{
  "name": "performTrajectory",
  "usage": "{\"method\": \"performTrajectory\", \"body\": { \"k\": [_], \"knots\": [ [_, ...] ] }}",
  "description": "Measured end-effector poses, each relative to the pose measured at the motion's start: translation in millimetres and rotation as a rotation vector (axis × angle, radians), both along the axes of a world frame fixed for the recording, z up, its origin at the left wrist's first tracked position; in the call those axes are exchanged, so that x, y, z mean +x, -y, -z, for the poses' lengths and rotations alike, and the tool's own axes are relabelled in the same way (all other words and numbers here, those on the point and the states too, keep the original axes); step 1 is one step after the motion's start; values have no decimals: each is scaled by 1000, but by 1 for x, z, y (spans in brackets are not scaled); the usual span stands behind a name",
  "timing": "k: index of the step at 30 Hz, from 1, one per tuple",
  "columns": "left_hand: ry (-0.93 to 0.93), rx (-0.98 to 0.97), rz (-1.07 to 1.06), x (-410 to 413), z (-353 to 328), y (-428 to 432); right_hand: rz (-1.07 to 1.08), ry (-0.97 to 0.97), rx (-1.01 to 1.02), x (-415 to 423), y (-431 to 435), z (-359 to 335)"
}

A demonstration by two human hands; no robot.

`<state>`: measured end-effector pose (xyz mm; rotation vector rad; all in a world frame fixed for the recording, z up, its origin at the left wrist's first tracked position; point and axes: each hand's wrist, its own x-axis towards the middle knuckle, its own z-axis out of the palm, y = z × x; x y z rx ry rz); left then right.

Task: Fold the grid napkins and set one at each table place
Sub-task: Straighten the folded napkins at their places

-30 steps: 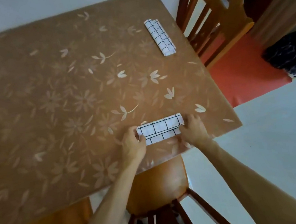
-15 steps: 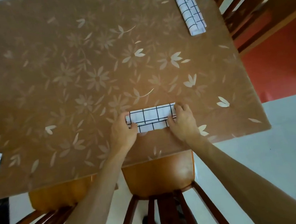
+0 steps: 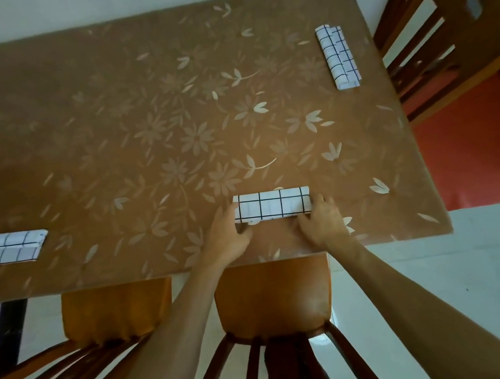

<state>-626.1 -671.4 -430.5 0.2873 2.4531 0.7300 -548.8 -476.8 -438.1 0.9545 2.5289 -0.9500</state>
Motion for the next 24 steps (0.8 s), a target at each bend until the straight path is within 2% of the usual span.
{"method": "performTrajectory", "body": {
  "k": [4, 11, 16, 21, 24],
  "knots": [
    [-45, 4, -32, 19, -9, 15, -140, -15, 113, 21, -2, -17],
    [-438, 21, 100, 40, 0, 4, -497, -145, 334, 29, -2, -6],
    [-352, -114, 393, 52, 24, -14, -637, -118, 315, 32, 21, 31],
    [-294, -195, 425, 21, 39, -22, -615, -27, 304, 2, 15, 48],
    [-321, -199, 427, 1, 52, -26, -622, -36, 324, -16, 8, 53]
  ]
}}
